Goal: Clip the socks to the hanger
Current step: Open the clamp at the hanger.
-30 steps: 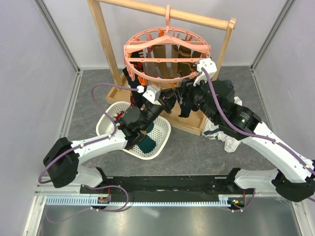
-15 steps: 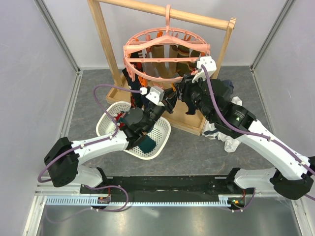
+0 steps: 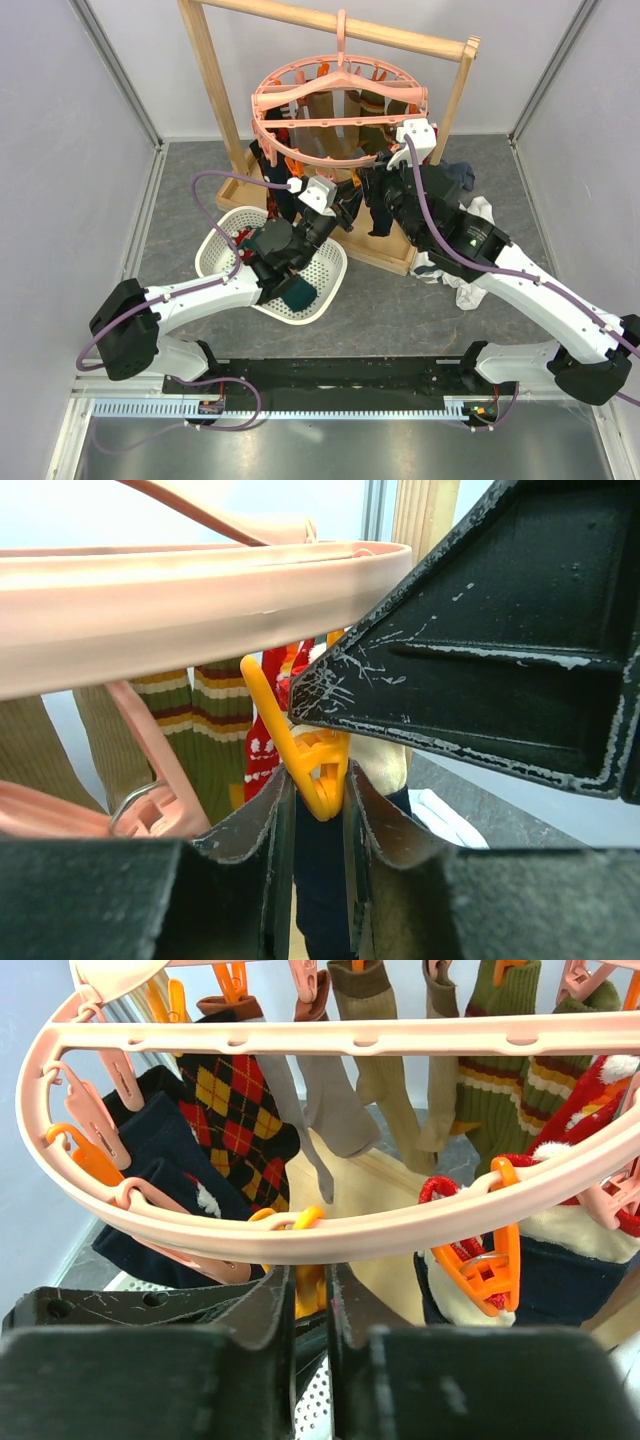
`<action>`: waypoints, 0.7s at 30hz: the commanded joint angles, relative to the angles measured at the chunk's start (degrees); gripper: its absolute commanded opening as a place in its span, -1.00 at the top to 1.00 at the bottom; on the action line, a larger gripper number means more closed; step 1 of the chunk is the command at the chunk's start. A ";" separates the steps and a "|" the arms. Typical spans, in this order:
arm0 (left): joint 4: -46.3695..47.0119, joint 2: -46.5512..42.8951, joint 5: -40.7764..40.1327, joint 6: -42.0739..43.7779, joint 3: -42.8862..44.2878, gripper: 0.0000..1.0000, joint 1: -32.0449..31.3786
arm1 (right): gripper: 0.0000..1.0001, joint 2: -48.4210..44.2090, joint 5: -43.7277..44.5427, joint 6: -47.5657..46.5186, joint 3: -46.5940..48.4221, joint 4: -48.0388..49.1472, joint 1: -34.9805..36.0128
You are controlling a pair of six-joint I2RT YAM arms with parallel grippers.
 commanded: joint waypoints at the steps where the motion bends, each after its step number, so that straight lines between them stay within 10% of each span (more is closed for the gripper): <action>1: 1.40 -1.28 2.14 2.62 -0.28 0.56 -0.83 | 0.83 -0.72 1.69 -1.39 -0.55 3.71 -0.07; 10: -1.85 -4.18 10.56 -1.50 -1.17 -0.10 3.82 | 1.00 -2.82 -1.47 -6.04 -0.90 3.98 -0.07; 21: -4.93 -3.13 25.16 -7.40 2.78 -0.24 9.18 | 1.00 -4.06 -5.52 -8.24 -1.34 3.98 -0.07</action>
